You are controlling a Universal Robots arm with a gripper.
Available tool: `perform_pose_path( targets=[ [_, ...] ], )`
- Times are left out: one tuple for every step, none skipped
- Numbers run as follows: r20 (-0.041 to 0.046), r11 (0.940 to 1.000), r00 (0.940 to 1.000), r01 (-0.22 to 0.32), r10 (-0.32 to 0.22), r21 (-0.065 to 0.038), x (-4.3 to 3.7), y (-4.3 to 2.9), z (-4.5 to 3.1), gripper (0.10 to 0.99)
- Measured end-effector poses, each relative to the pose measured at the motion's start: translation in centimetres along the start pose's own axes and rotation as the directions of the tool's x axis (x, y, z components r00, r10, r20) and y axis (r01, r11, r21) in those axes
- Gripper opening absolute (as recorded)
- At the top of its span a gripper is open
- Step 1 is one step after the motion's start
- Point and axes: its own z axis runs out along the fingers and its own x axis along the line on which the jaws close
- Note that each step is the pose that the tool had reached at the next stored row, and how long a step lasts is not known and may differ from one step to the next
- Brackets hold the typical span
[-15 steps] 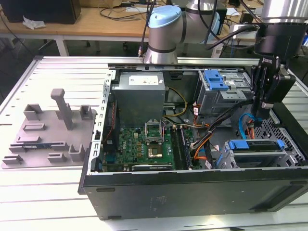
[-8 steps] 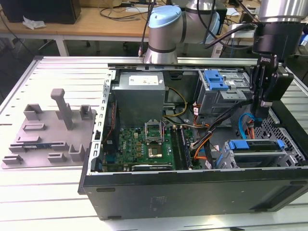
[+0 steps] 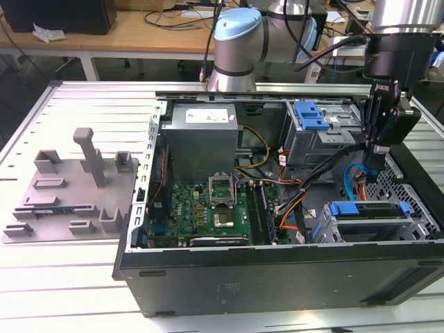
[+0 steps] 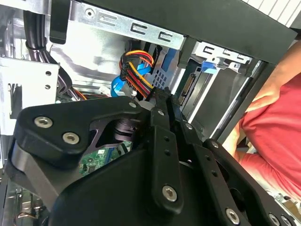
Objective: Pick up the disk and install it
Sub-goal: 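Insert the first disk wire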
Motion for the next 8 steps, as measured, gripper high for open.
perform_pose_path(
  targets=[
    [-0.0001, 1.0, 1.0, 0.0, 0.0, 0.0, 0.0, 0.0, 0.0, 0.169],
    [-0.0001, 1.0, 1.0, 0.0, 0.0, 0.0, 0.0, 0.0, 0.0, 0.169],
    [-0.0001, 1.0, 1.0, 0.0, 0.0, 0.0, 0.0, 0.0, 0.0, 0.169],
    [-0.0002, 1.0, 1.0, 0.0, 0.0, 0.0, 0.0, 0.0, 0.0, 0.169],
    [-0.0002, 1.0, 1.0, 0.0, 0.0, 0.0, 0.0, 0.0, 0.0, 0.169],
    [-0.0002, 1.0, 1.0, 0.0, 0.0, 0.0, 0.0, 0.0, 0.0, 0.169],
    [-0.0003, 1.0, 1.0, 0.0, 0.0, 0.0, 0.0, 0.0, 0.0, 0.169],
    [0.0001, 1.0, 1.0, 0.0, 0.0, 0.0, 0.03, -0.02, 0.04, 0.169]
  ],
)
